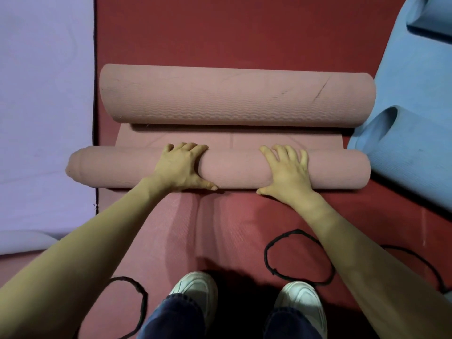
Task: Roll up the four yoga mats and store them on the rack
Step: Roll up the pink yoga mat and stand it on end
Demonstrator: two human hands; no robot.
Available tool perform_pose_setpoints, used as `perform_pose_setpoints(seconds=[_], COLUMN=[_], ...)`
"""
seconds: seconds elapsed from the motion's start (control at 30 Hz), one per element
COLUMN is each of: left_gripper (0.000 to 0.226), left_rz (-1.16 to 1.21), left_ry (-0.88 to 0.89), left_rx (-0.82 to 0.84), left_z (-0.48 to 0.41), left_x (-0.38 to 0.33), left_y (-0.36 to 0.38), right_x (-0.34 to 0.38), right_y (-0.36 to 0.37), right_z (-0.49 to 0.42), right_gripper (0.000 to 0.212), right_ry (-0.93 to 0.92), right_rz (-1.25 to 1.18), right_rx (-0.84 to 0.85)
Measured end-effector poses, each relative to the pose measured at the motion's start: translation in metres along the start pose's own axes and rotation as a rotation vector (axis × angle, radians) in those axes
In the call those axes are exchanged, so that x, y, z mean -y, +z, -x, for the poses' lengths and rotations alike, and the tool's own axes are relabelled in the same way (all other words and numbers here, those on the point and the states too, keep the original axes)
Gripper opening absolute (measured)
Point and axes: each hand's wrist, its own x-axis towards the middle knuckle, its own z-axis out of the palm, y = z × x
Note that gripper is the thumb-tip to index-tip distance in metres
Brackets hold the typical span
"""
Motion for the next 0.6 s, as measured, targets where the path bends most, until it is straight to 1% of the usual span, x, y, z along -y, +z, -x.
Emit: perform_pose_setpoints(seconds=[0.13, 0.23, 0.4, 0.6], left_gripper=[0.123, 0.118, 0.105, 0.099], left_rz=[0.067, 0.087, 0.086, 0.057], left_ry=[0.009, 0.019, 0.062, 0.12], left_rx=[-0.022, -0.029, -0.065, -0.087], left_z=[0.01, 0.027, 0.065, 0.095], left_x=[-0.002, -0.002, -0.004, -0.008], left_y=[0.001, 0.009, 0.028, 0.039], right_x=[0.0, 0.004, 0.013, 0.021], right_y=[0.009, 0.014, 0.02, 0.025], right_z=[0.008, 0.021, 0.057, 0.099], right_gripper=[0.102, 0.101, 0.102, 0.099], right_ry=[-0.029, -0.047, -0.077, -0.063], right_rz=[0.012, -0.003, -0.011, -0.063], right_rx=[-0.133, -0.128, -0.197, -0.165])
